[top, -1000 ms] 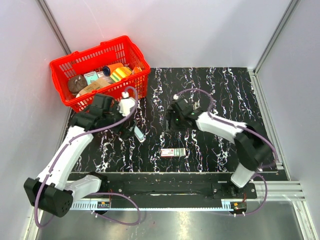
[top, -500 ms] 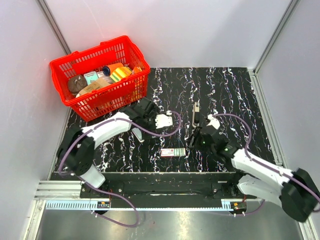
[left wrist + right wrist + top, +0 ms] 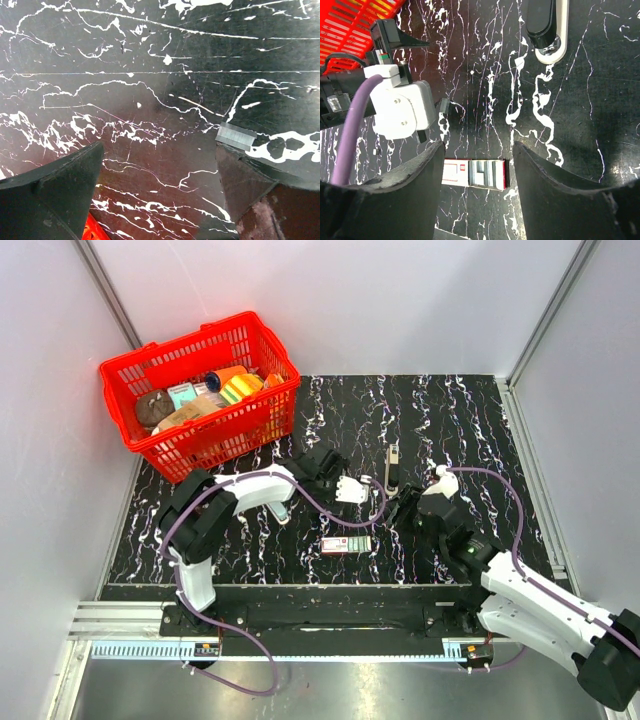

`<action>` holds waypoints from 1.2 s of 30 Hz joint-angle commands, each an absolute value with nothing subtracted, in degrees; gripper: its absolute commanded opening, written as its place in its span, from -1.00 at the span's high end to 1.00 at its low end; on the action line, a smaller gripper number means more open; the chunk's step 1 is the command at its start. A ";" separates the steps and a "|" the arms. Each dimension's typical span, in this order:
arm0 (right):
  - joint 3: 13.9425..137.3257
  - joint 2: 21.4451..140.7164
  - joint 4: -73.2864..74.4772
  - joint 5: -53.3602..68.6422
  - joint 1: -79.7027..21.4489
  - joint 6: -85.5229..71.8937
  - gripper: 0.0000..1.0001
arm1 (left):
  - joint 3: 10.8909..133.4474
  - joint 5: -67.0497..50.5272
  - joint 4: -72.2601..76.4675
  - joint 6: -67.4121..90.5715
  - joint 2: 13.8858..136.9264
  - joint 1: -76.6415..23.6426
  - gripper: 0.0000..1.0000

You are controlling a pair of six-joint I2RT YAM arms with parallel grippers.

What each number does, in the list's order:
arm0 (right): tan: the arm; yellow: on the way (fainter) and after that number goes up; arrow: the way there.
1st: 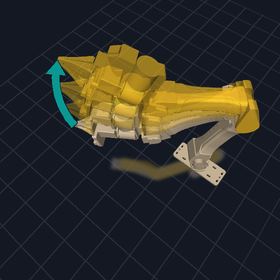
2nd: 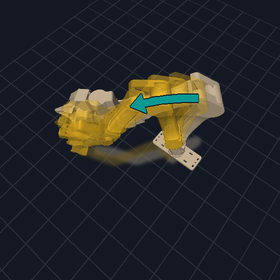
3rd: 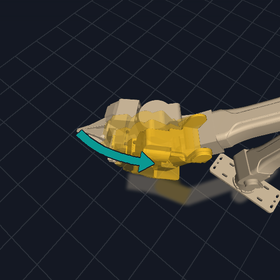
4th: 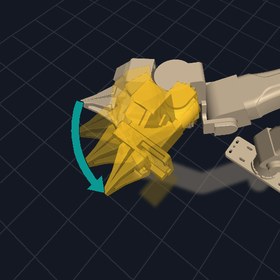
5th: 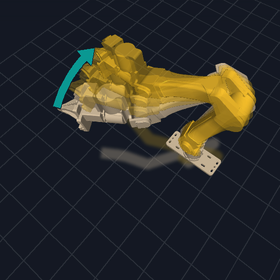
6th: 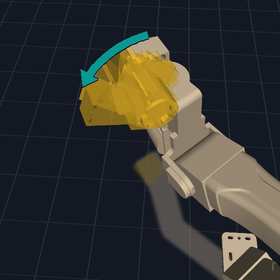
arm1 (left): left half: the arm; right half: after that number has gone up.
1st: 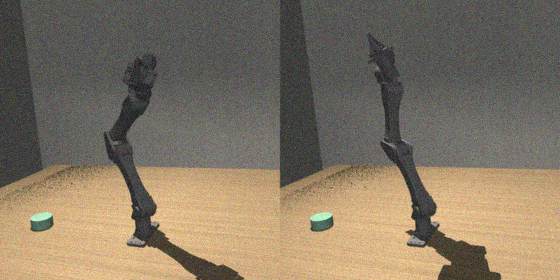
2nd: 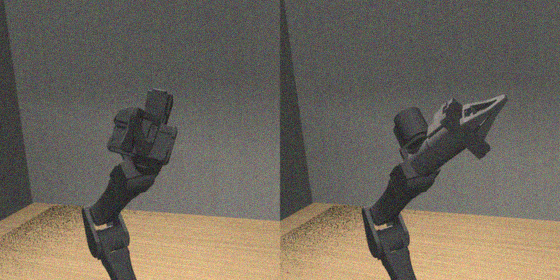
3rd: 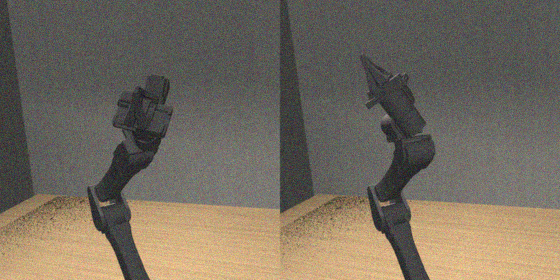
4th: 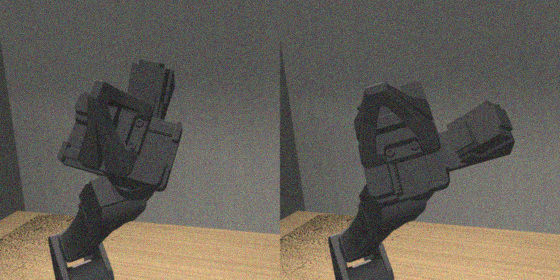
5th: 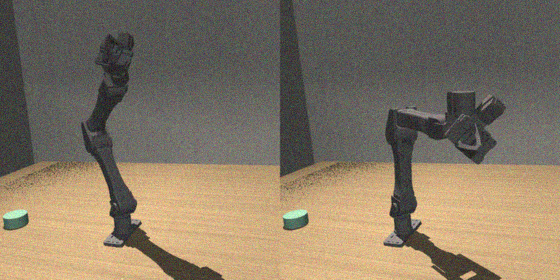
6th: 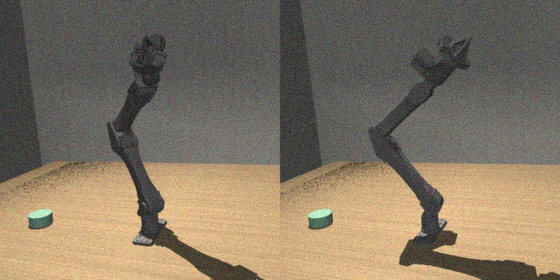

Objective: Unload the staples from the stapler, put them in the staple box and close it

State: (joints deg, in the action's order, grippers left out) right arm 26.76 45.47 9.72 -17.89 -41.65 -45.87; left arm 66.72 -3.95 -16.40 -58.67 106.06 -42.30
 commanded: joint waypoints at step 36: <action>31.29 42.63 17.40 -24.08 -41.92 -42.36 -0.30 | 79.10 -6.15 -23.64 -47.90 113.46 -45.18 -0.98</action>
State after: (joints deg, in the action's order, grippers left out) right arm 28.71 43.20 17.12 -22.02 -41.65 -43.24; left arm 75.59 -7.62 -25.26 -50.11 111.31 -45.28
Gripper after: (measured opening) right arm 0.647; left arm 0.988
